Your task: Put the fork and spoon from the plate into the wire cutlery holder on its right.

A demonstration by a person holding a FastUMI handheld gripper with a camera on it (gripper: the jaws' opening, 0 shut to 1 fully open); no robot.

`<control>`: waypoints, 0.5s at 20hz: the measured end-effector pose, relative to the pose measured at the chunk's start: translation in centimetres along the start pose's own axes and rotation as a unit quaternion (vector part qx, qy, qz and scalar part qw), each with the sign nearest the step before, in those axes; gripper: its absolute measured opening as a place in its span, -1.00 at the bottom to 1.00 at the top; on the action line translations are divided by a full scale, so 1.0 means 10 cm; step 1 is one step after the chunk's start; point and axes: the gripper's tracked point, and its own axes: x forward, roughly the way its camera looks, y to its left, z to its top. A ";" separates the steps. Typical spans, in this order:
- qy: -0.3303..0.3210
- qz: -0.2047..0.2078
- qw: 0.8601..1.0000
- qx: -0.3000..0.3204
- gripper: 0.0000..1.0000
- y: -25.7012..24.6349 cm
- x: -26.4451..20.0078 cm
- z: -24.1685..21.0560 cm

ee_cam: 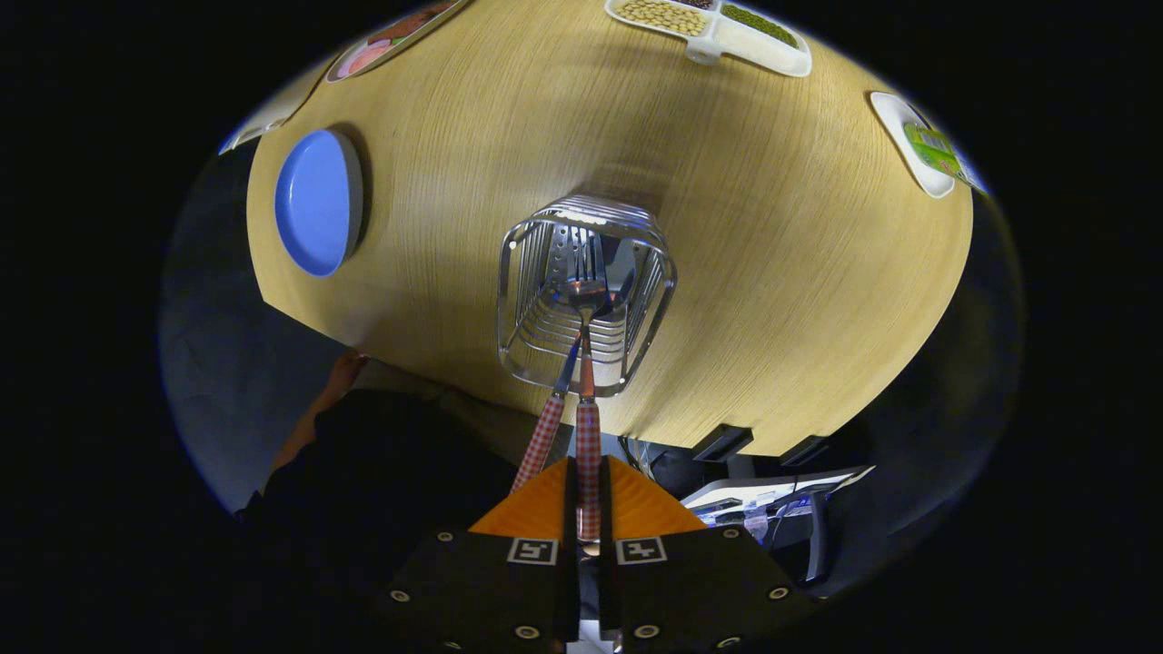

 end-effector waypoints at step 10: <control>0.001 0.004 1.000 0.026 -0.75 0.05 -0.01 0.31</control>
